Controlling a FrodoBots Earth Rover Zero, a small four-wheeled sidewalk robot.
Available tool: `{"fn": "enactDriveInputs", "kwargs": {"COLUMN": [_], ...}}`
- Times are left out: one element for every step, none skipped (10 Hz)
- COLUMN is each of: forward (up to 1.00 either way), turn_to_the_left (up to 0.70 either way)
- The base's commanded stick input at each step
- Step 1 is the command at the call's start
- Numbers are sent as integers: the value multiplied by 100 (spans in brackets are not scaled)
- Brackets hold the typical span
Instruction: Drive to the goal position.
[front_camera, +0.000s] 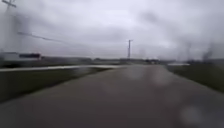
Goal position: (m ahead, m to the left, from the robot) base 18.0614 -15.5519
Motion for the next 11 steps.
{"fn": "enactDriveInputs", "kwargs": {"forward": [100, 100, 100, 100, 100, 100, 100, 100, 100, 100, 100], "turn_to_the_left": [-1, -1, -1, -1, -30, -41, -41, -41, -1, -1, -1]}}
